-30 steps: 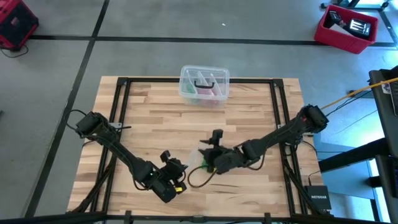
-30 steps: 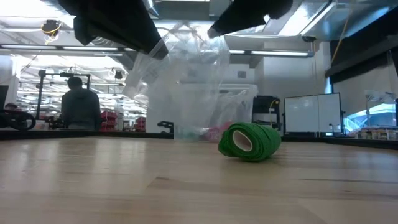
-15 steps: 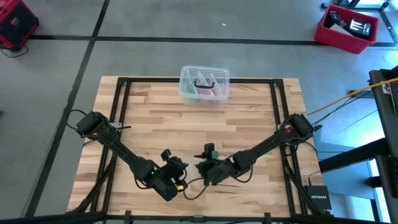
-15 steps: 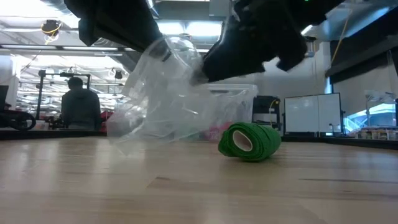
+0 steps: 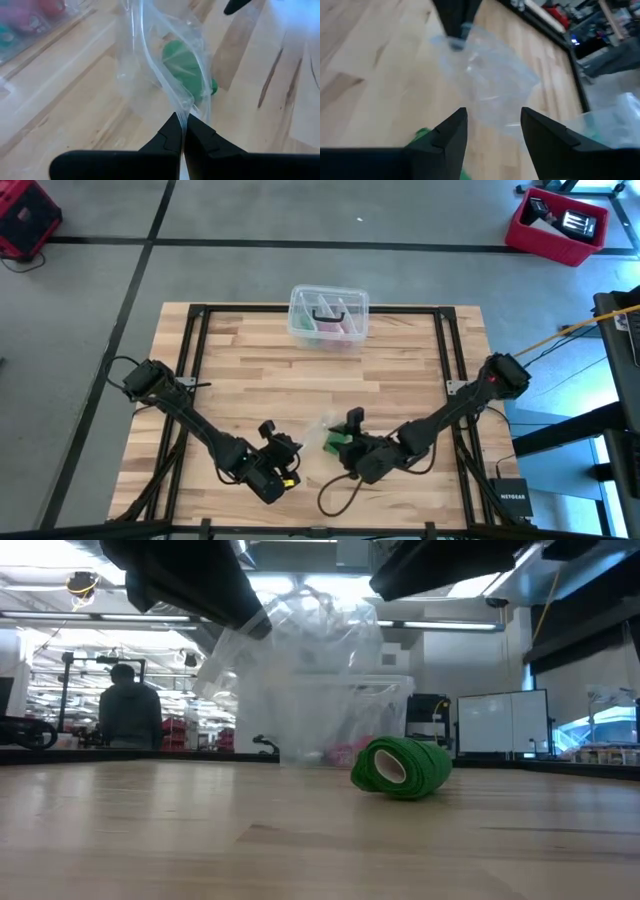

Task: Roll bandage
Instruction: Open the transparent zip lock bag

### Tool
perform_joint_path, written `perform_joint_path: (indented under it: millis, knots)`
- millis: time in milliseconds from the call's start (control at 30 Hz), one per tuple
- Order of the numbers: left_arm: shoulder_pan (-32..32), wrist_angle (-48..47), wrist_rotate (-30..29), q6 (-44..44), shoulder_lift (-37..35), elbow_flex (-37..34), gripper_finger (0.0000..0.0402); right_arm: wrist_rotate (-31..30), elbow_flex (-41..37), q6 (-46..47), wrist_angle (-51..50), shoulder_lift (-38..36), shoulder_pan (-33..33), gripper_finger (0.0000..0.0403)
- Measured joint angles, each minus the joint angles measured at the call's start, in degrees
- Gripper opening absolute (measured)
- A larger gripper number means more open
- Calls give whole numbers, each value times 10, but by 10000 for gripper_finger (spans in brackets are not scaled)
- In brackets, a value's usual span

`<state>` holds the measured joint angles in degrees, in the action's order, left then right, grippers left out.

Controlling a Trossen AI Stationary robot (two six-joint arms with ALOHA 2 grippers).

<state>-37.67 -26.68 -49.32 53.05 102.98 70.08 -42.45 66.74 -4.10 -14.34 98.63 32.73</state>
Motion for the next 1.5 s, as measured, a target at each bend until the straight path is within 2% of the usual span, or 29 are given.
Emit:
perform_joint_path:
  millis: [133,300,567,667,767,833,1000,1167,1367,1500]
  knots:
    - [-9,7,0,-27,0,0,0,25,0,0,-2,0,-4,186]
    - [-18,7,0,-55,0,0,0,22,0,-2,8,1,-24,186]
    - [-18,6,0,-67,0,0,0,91,0,-9,10,1,-44,179]
    - [-19,7,0,-73,0,0,0,86,0,-20,6,4,-44,129]
    - [-24,13,-8,-88,0,0,0,63,-1,-23,-15,11,-44,39]
    - [-32,26,-19,-112,0,0,0,51,-1,-23,-27,12,-43,14]
    - [-72,50,-86,-184,0,0,0,34,-2,-4,-41,12,-43,7]
    - [-115,73,-153,-257,-1,0,0,62,-39,-5,44,12,-50,12]
    - [-117,73,-157,-247,-1,0,0,101,-50,-1,112,13,-55,7]
    - [-101,73,-153,-220,-1,0,0,100,-38,46,95,13,-54,55]
